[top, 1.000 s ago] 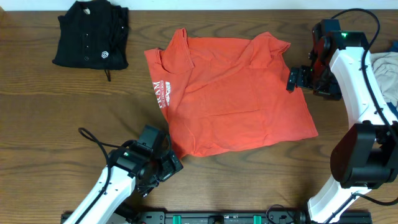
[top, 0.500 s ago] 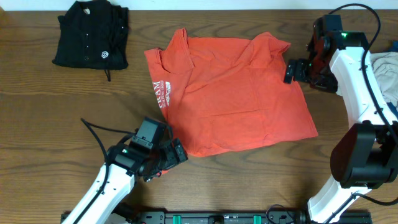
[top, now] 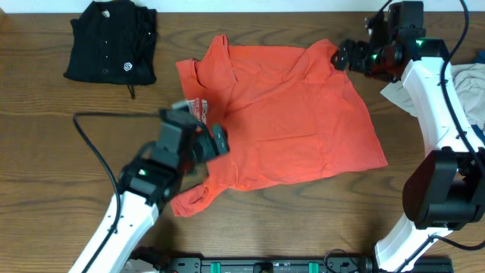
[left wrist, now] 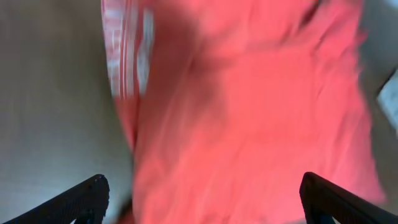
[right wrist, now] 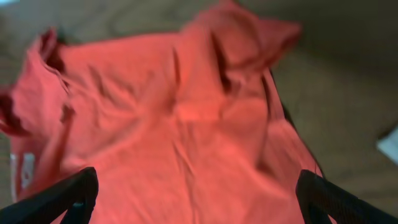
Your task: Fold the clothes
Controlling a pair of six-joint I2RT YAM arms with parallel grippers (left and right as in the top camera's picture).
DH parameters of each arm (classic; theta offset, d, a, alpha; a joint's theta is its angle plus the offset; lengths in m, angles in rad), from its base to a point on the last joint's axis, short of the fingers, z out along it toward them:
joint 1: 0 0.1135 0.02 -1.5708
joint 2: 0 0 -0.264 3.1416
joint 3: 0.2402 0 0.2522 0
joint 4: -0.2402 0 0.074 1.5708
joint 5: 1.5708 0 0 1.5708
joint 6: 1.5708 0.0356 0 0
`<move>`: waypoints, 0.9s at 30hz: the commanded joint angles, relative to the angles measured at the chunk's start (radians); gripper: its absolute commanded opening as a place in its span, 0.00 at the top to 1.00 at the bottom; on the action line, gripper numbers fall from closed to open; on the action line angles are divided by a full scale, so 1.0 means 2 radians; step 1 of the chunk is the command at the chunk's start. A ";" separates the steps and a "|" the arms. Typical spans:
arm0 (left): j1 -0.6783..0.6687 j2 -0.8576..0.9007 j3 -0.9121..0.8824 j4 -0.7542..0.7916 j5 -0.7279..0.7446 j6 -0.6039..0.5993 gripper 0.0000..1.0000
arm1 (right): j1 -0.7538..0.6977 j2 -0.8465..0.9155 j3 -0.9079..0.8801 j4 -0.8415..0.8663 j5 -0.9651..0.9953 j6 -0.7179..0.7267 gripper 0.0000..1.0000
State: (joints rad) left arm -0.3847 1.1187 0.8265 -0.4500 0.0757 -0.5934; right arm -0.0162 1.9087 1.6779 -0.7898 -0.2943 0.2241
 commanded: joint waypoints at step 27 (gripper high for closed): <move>0.124 0.465 0.417 0.002 -0.030 0.186 0.02 | 0.007 0.096 0.177 -0.016 0.016 -0.011 0.01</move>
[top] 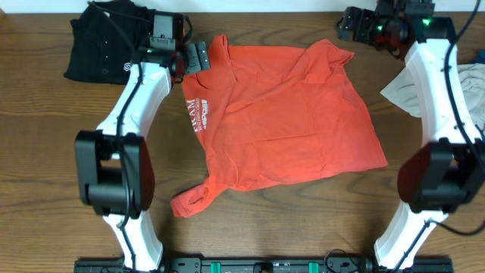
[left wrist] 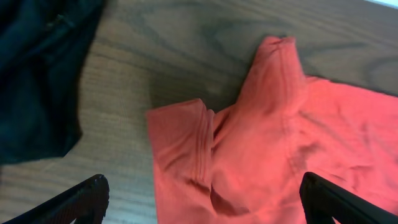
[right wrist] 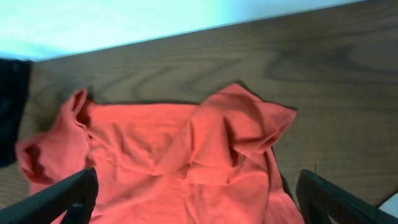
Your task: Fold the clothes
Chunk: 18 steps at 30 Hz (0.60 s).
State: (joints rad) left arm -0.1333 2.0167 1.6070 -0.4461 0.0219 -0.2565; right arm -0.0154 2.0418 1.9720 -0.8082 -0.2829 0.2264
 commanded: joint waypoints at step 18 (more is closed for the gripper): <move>-0.001 0.101 0.043 0.012 -0.002 0.019 0.02 | 0.013 0.142 0.072 -0.006 0.020 -0.024 0.01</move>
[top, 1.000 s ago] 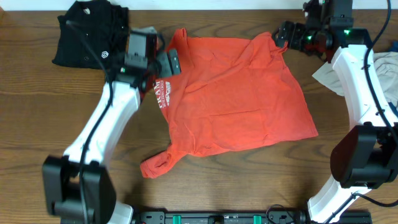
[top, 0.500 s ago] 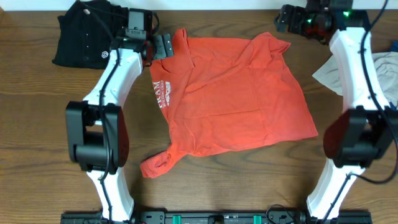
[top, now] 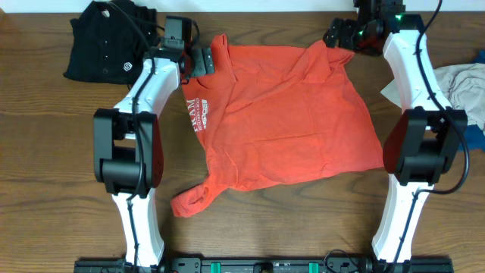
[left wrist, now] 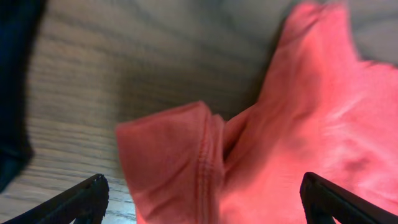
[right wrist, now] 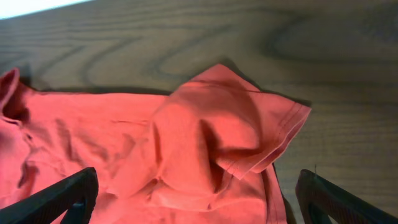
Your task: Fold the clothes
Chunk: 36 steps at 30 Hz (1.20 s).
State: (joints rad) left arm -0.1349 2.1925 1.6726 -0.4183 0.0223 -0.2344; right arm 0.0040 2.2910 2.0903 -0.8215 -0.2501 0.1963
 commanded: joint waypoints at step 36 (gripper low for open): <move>-0.001 0.043 0.010 0.027 0.012 0.008 0.04 | -0.009 0.086 0.012 0.021 0.032 0.037 0.01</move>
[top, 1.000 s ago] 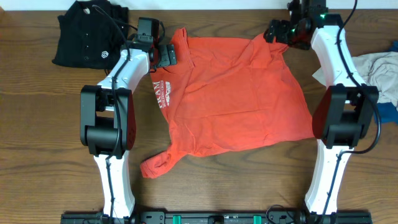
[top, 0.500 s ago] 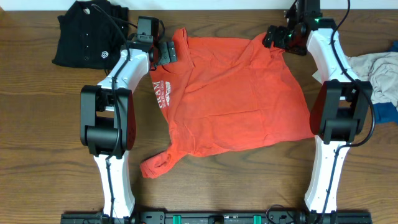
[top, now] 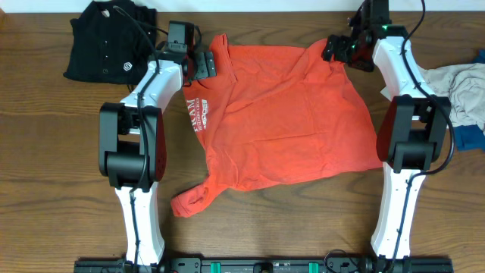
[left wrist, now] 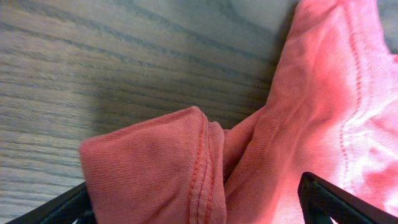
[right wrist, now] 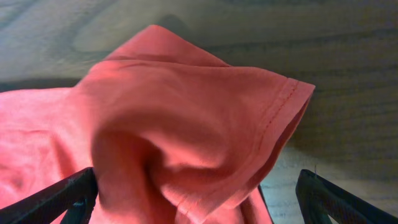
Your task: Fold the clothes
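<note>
An orange shirt lies spread on the wooden table, white print along its left side, and one bottom corner is bunched at the lower left. My left gripper is at the shirt's top left sleeve. In the left wrist view the sleeve lies between the wide-open fingers. My right gripper is at the top right sleeve. That sleeve fills the right wrist view, folded over itself, between open fingertips. Neither gripper has closed on cloth.
A folded black garment lies at the back left, close to my left arm. A heap of grey-white clothes with something blue sits at the right edge. The table's back edge runs just behind both grippers.
Both grippers are lower and closer to their sleeves, which now look larger in the wrist views. The right gripper has shifted slightly forward onto the sleeve. Both stay open and the shirt lies unchanged.
My left gripper was first over the shirt's left side near the print, with the right near the top right sleeve. Then the left stood at the top left sleeve and the right at the table's back edge. Both have since come closer to their sleeves, still open.
</note>
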Controlling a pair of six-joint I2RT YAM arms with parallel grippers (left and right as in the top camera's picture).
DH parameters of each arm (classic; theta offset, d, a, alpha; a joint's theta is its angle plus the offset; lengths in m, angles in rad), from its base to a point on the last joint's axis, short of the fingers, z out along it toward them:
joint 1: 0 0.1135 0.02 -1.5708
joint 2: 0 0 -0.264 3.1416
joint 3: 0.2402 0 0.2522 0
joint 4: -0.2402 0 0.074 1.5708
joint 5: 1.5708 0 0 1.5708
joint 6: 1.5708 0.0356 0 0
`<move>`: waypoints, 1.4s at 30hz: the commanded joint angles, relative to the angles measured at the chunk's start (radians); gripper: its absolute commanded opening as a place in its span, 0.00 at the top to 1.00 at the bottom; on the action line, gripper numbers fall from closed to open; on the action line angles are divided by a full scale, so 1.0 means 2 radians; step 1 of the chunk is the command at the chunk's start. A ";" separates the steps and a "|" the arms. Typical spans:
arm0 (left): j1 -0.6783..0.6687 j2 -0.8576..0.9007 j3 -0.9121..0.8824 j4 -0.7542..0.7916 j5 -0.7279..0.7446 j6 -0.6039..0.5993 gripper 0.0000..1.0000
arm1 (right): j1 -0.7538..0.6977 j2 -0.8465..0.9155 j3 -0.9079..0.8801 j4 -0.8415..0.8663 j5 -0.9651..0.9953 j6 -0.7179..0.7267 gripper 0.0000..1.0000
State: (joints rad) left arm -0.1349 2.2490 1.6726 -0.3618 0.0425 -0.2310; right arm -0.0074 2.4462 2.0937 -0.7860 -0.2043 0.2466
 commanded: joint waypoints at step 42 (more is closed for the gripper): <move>0.000 0.026 0.010 0.006 0.001 0.007 0.14 | -0.031 0.045 0.010 0.021 -0.024 0.045 0.19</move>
State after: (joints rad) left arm -0.1345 2.2818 1.6726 -0.3508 0.0452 -0.2283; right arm -0.0807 2.5000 2.1078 -0.7395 -0.2356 0.3187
